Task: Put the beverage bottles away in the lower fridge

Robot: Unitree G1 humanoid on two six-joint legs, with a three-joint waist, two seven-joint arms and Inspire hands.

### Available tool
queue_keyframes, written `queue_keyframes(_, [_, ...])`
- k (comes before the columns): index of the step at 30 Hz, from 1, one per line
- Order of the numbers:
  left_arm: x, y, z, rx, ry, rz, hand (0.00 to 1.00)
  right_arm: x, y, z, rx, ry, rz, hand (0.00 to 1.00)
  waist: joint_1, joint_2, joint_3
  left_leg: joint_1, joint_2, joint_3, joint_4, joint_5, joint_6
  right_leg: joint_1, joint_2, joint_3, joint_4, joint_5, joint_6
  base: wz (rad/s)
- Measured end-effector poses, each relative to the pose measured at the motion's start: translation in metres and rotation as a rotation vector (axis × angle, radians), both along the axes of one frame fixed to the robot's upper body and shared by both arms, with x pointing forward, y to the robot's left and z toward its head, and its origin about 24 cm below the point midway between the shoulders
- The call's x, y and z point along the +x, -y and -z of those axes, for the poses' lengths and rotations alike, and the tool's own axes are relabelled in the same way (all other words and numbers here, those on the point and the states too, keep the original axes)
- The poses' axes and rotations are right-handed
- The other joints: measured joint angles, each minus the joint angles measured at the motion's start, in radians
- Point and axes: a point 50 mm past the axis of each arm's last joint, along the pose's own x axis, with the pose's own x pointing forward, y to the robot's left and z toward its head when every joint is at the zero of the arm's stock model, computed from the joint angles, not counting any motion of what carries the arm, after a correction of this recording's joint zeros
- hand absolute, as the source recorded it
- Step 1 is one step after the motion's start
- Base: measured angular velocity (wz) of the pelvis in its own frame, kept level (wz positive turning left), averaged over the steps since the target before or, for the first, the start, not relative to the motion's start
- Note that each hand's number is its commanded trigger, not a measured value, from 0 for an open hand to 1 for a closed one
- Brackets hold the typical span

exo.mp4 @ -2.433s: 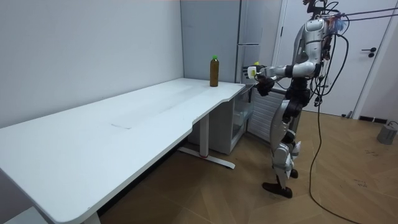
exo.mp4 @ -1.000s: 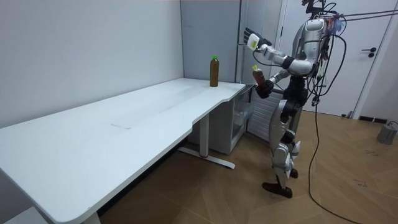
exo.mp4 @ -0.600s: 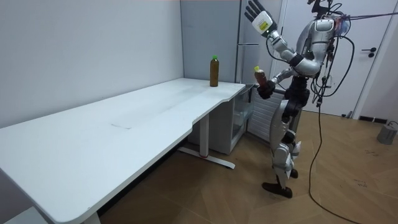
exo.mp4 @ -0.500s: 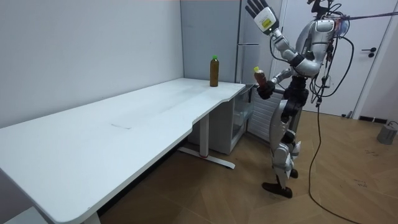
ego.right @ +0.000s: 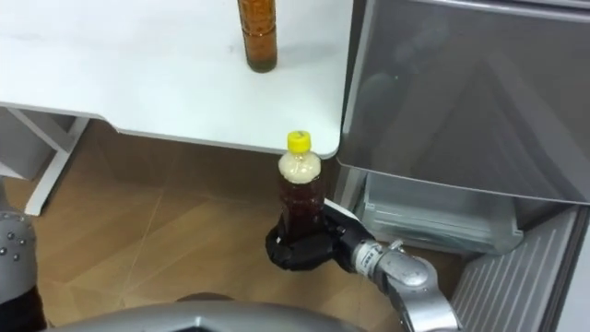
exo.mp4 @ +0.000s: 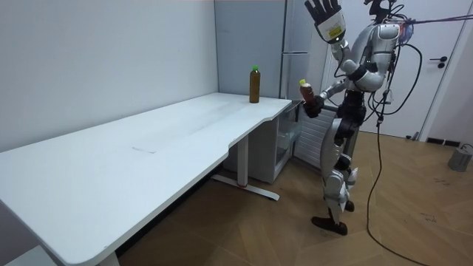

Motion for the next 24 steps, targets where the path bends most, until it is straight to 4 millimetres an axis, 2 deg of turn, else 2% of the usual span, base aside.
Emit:
queue_keyframes(1, [0.0, -0.002, 0.002, -0.015, -0.006, -0.013, 0.0, 0.0, 0.0, 0.0, 0.001, 0.0, 0.003, 1.0, 0.004, 0.0, 0.0009, 0.006, -0.001, -0.001, 0.0, 0.0, 0.0, 0.007, 0.0, 0.0, -0.001, 0.0, 0.0, 0.0])
queue_keyframes(2, [0.001, -0.005, 0.007, -0.046, -0.027, -0.041, 0.0, 0.0, 0.0, 0.0, 0.006, 0.0, 0.011, 1.0, 0.008, 0.008, 0.0059, 0.017, -0.002, -0.001, -0.003, 0.0, 0.0, 0.018, -0.001, -0.001, -0.003, 0.0, 0.001, 0.0])
queue_keyframes(3, [0.002, -0.008, 0.011, -0.078, -0.047, -0.069, 0.0, 0.002, 0.0, -0.002, 0.005, 0.014, 0.017, 1.0, 0.011, 0.003, 0.0014, 0.018, -0.002, -0.003, -0.005, 0.0, 0.0, 0.017, -0.001, -0.002, -0.002, -0.001, 0.001, 0.0])
queue_keyframes(5, [0.004, -0.011, 0.016, -0.12, -0.065, -0.08, 0.0, 0.006, -0.001, -0.006, 0.03, 0.032, 0.037, 1.0, 0.032, 0.002, 0.0002, 0.012, -0.002, -0.005, -0.014, 0.001, -0.001, 0.006, -0.001, -0.002, -0.002, -0.001, 0.001, 0.0])
queue_keyframes(6, [0.005, -0.014, 0.024, -0.173, -0.088, -0.067, 0.0, 0.009, -0.002, -0.009, 0.035, 0.039, 0.05, 1.0, 0.039, 0.009, 0.0031, 0.012, -0.003, -0.005, -0.014, 0.001, -0.001, 0.007, -0.001, -0.001, -0.003, -0.001, 0.001, 0.0])
queue_keyframes(7, [0.006, -0.017, 0.029, -0.213, -0.102, -0.057, 0.0, 0.011, -0.003, -0.01, 0.033, 0.044, 0.055, 1.0, 0.041, 0.012, 0.0015, 0.013, -0.004, -0.005, -0.014, 0.001, -0.001, 0.008, -0.002, -0.001, -0.004, -0.001, 0.001, 0.0])
queue_keyframes(8, [0.007, -0.021, 0.04, -0.291, -0.138, -0.042, 0.0, 0.015, -0.003, -0.013, 0.029, 0.055, 0.066, 1.0, 0.04, 0.019, 0.003, 0.015, -0.005, -0.005, -0.015, 0.001, -0.001, 0.012, -0.003, -0.002, -0.008, -0.001, 0.001, 0.0])
queue_keyframes(9, [0.006, -0.027, 0.054, -0.359, -0.185, -0.038, 0.0, 0.018, -0.003, -0.013, 0.031, 0.061, 0.086, 1.0, 0.039, 0.018, 0.001, 0.015, -0.005, -0.006, -0.015, 0.001, -0.001, 0.013, -0.003, -0.002, -0.01, -0.001, 0.001, 0.0])
queue_keyframes(10, [0.005, -0.031, 0.06, -0.387, -0.212, -0.043, 0.0, 0.019, -0.004, -0.013, 0.035, 0.059, 0.097, 1.0, 0.038, 0.02, 0.0021, 0.015, -0.005, -0.006, -0.014, 0.001, -0.001, 0.013, -0.003, -0.003, -0.01, -0.001, 0.001, 0.0])
queue_keyframes(11, [0.004, -0.038, 0.076, -0.453, -0.271, -0.059, 0.0, 0.018, -0.004, -0.011, 0.033, 0.049, 0.115, 1.0, 0.038, 0.022, 0.0032, 0.013, -0.005, -0.007, -0.015, 0.001, -0.001, 0.01, -0.003, -0.003, -0.011, -0.001, 0.001, 0.0])
queue_keyframes(13, [0.0, -0.047, 0.099, -0.542, -0.363, -0.084, 0.0, 0.015, -0.001, -0.007, 0.01, 0.026, 0.133, 1.0, 0.038, 0.02, 0.003, 0.012, -0.007, -0.01, -0.018, 0.001, -0.001, 0.009, -0.005, -0.004, -0.015, -0.001, 0.002, 0.0])
queue_keyframes(15, [-0.009, -0.054, 0.13, -0.697, -0.464, -0.093, 0.0, 0.006, 0.006, 0.002, -0.03, -0.039, 0.174, 1.0, 0.034, 0.02, 0.0038, 0.011, -0.009, -0.009, -0.021, 0.0, 0.0, 0.008, -0.007, -0.004, -0.016, -0.003, 0.004, 0.0])
queue_keyframes(19, [-0.017, -0.058, 0.174, -0.845, -0.633, -0.139, 0.0, -0.002, 0.012, 0.008, -0.069, -0.106, 0.183, 1.0, 0.032, 0.019, 0.0025, 0.013, -0.01, -0.012, -0.029, 0.0, 0.001, 0.007, -0.007, -0.004, -0.015, -0.003, 0.005, 0.0])
queue_keyframes(20, [-0.021, -0.058, 0.189, -0.874, -0.706, -0.164, 0.0, -0.002, 0.013, 0.008, -0.077, -0.114, 0.186, 1.0, 0.026, 0.015, -0.0007, 0.014, -0.01, -0.012, -0.031, 0.0, 0.001, 0.008, -0.007, -0.004, -0.015, -0.003, 0.005, 0.0])
queue_keyframes(24, [-0.044, -0.048, 0.235, -0.984, -0.917, -0.203, 0.0, -0.003, 0.015, 0.009, -0.081, -0.121, 0.204, 1.0, 0.032, 0.014, -0.0013, 0.016, -0.009, -0.009, -0.034, 0.0, 0.001, 0.006, -0.007, -0.004, -0.015, -0.003, 0.005, 0.0])
